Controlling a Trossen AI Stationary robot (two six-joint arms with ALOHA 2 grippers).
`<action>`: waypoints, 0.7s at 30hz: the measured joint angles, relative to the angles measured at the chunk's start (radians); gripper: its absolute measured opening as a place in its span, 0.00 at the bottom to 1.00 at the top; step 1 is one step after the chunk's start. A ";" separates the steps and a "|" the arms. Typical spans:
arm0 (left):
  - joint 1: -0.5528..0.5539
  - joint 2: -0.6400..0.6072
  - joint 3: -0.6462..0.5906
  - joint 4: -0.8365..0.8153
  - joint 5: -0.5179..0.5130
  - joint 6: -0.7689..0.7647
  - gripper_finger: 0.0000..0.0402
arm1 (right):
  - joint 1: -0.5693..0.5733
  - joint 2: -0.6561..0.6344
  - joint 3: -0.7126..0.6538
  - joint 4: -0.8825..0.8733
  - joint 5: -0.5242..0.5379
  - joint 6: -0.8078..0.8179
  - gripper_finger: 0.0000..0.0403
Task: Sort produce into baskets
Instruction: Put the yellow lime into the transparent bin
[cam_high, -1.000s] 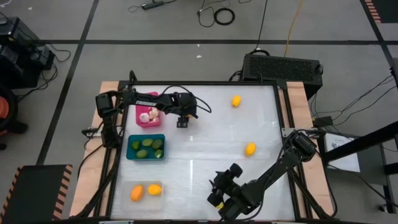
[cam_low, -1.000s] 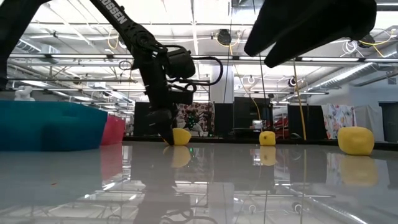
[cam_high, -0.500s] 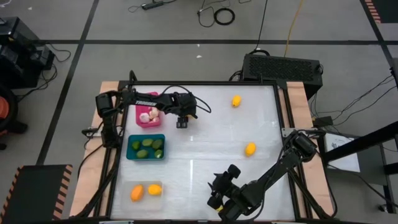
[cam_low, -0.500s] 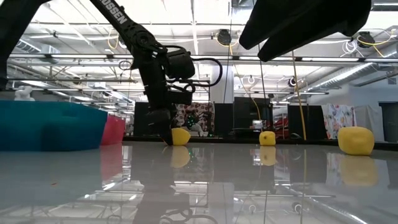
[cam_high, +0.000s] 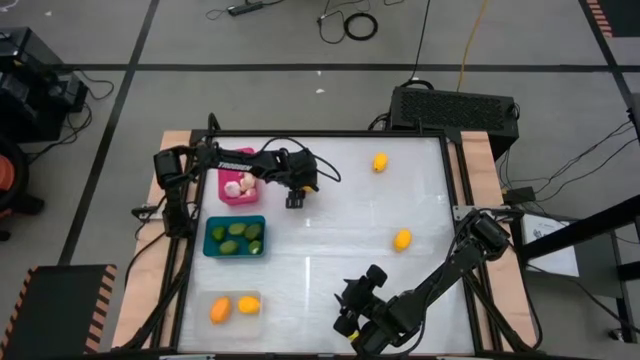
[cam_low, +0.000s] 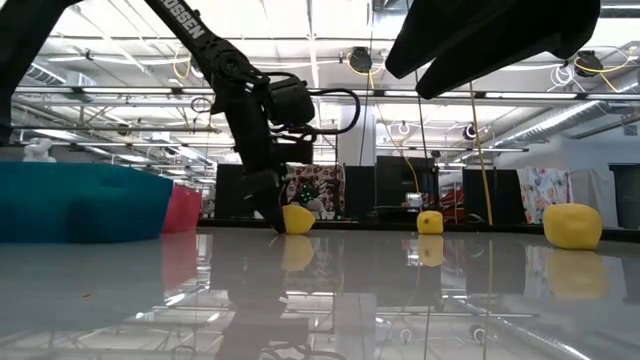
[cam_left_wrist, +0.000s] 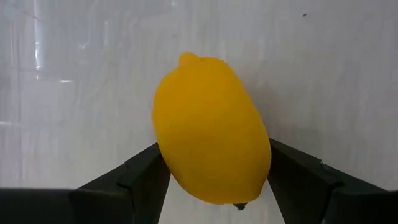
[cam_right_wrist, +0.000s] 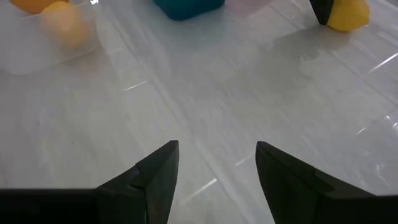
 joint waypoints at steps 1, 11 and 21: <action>0.000 0.000 0.000 0.000 0.000 0.000 0.62 | 0.000 0.000 0.000 0.000 0.000 0.000 0.51; 0.000 0.000 0.000 -0.026 0.000 -0.027 0.62 | 0.000 0.000 0.000 0.001 0.000 -0.016 0.51; 0.000 0.000 0.000 -0.015 0.005 -0.050 0.62 | 0.000 0.000 0.000 0.005 0.000 -0.010 0.51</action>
